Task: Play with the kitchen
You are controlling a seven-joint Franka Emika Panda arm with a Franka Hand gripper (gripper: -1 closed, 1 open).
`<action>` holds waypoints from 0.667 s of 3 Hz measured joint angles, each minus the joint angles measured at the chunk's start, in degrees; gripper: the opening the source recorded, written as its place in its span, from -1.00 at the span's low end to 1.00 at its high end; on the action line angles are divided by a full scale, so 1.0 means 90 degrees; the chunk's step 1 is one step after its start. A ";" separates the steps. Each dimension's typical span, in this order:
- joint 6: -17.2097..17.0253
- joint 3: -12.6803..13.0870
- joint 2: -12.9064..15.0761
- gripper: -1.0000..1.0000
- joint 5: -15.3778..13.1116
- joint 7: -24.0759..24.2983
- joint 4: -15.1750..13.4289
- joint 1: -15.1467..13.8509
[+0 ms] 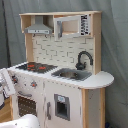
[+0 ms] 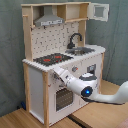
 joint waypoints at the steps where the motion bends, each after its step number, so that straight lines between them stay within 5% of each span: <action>1: -0.0002 -0.0003 0.0000 -1.00 -0.0011 -0.0777 0.0002 0.0000; 2: 0.0003 -0.0005 0.0000 -1.00 -0.0032 -0.1612 0.0004 -0.0001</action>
